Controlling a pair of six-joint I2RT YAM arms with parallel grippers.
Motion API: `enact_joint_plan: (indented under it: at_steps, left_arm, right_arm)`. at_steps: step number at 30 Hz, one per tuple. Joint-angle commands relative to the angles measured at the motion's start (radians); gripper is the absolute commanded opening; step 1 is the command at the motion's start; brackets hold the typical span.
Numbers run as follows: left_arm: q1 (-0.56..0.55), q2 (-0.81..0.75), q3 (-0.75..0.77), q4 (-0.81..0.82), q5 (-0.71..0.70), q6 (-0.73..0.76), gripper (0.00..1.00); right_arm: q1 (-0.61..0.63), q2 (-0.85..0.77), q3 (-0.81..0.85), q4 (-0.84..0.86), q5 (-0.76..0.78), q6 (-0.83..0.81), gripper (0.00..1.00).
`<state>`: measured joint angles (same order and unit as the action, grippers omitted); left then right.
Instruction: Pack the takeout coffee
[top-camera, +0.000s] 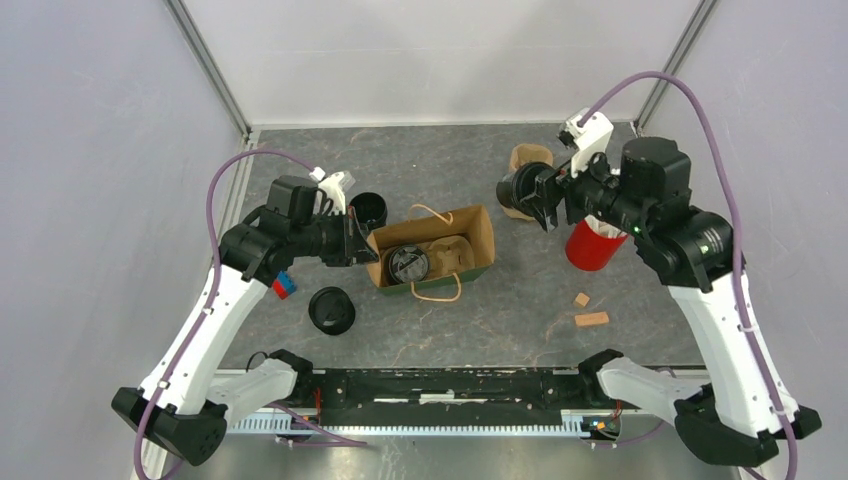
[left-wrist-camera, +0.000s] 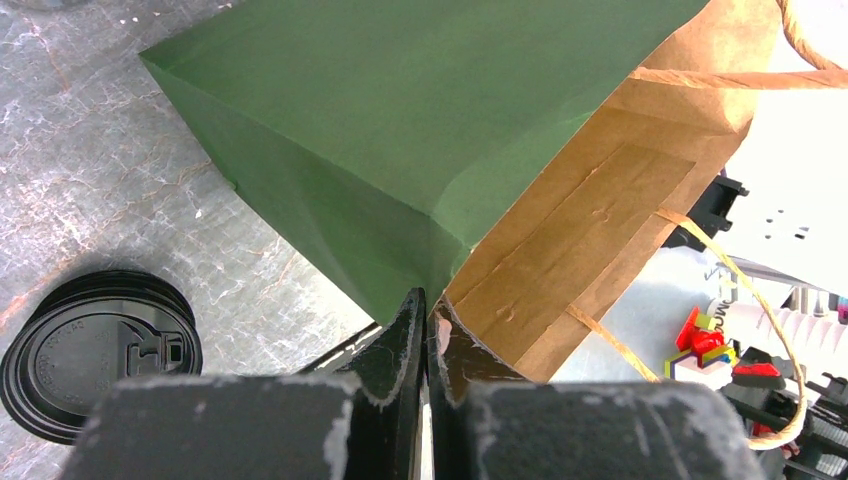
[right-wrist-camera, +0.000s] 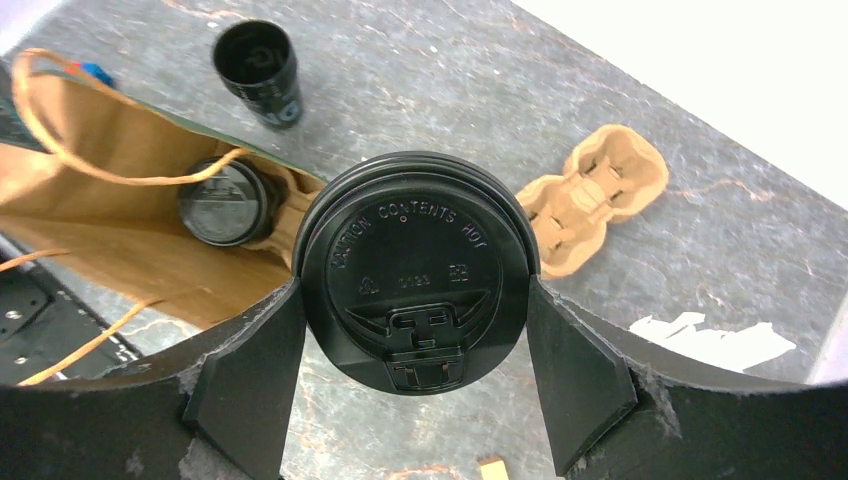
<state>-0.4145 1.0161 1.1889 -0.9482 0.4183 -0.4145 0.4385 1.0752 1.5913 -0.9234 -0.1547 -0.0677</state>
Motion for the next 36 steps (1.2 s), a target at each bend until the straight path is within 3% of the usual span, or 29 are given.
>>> enact_joint_plan:
  at_steps: [1,8,18,23,27,36]
  left_arm:
    - [-0.003,-0.007,0.040,-0.007,-0.012,0.058,0.07]
    - [-0.003,-0.005,0.043,-0.009,-0.018,0.055,0.07]
    - [-0.003,-0.006,0.047,-0.009,-0.018,0.047,0.07]
    - [-0.004,-0.006,0.048,-0.009,-0.016,0.044,0.07]
    - [-0.003,-0.012,0.043,-0.008,-0.019,0.043,0.07]
    - [-0.003,-0.046,0.015,0.038,0.021,0.050,0.08]
  right_arm:
    - [0.008,-0.073,0.001,0.051,-0.099,0.041,0.76]
    - [0.012,-0.184,-0.168,0.152,-0.182,0.131,0.75]
    - [0.037,-0.187,-0.227,0.218,-0.270,0.159,0.75]
    - [0.076,-0.175,-0.237,0.222,-0.248,0.129,0.74]
    - [0.175,-0.156,-0.258,0.229,-0.171,0.116,0.74]
    - [0.324,-0.090,-0.250,0.190,0.001,-0.082,0.74]
